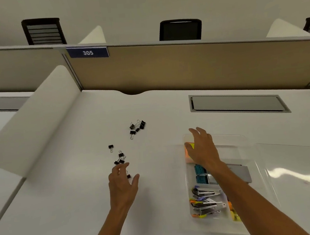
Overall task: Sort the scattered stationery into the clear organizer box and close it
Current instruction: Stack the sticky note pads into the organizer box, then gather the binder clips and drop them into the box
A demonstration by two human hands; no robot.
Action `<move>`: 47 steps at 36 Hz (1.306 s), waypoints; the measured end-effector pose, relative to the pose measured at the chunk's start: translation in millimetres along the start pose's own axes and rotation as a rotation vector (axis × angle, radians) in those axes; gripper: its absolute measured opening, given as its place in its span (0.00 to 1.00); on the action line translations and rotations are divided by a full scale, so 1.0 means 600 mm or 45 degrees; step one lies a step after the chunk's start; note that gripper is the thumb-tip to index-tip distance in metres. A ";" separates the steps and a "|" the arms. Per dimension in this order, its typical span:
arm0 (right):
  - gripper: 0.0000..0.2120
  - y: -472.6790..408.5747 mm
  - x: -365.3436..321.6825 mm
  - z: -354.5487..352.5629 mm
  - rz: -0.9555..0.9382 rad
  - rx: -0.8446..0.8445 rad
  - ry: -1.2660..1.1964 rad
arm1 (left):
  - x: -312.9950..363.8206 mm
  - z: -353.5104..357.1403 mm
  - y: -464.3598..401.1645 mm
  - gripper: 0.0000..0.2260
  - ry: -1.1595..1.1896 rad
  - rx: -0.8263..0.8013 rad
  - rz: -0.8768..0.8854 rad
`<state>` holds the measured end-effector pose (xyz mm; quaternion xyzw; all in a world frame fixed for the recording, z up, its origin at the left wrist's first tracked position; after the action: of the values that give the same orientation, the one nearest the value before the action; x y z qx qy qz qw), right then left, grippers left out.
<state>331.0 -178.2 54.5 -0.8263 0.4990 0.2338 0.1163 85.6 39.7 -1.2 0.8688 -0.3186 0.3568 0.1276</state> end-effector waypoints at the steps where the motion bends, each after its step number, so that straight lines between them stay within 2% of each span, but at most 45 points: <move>1: 0.27 0.002 -0.016 0.003 -0.060 0.019 -0.075 | -0.015 0.002 -0.003 0.26 -0.030 -0.001 -0.011; 5: 0.28 0.013 -0.082 0.028 -0.254 0.045 -0.178 | -0.066 0.017 -0.019 0.34 -0.075 -0.032 -0.019; 9: 0.29 0.019 -0.133 0.067 -0.315 0.022 -0.247 | -0.094 0.031 -0.031 0.38 -0.075 -0.076 0.013; 13: 0.34 0.020 -0.157 0.129 -0.233 -0.091 -0.434 | -0.086 0.043 -0.041 0.40 -0.329 -0.077 0.202; 18: 0.46 0.016 -0.165 0.211 -0.065 -0.218 -0.643 | -0.081 0.044 -0.066 0.42 -0.323 -0.083 0.174; 24: 0.48 0.003 -0.166 0.276 -0.109 -0.188 -0.499 | -0.071 0.058 -0.097 0.38 -0.419 -0.148 0.267; 27: 0.48 -0.016 -0.176 0.284 -0.207 -0.151 -0.387 | -0.064 0.068 -0.105 0.33 -0.492 -0.183 0.322; 31: 0.49 -0.065 -0.191 0.290 -0.212 -0.112 -0.380 | -0.061 0.067 -0.115 0.29 -0.517 -0.164 0.334; 36: 0.50 -0.132 -0.210 0.296 -0.266 -0.059 -0.330 | -0.023 0.071 -0.123 0.27 -0.593 -0.197 0.563; 43: 0.51 -0.217 -0.241 0.299 -0.333 -0.003 -0.144 | -0.041 0.084 -0.138 0.22 -0.582 -0.259 0.477; 47: 0.47 -0.250 -0.257 0.311 -0.404 -0.002 0.021 | -0.037 0.075 -0.139 0.18 -0.509 -0.197 0.484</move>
<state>351.8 91.2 -35.2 -0.8968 0.3629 0.2059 0.1471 151.5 93.4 -47.9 0.8342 -0.5211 0.1705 0.0590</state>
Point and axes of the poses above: each hand's wrist, its own y-axis away from the middle knuckle, its own z-axis out of the palm, x = y × z, the point moved 10 cm from there along -y, towards the middle knuckle, and after that the axes turned 2 degrees about y, right-handed, at the moved point
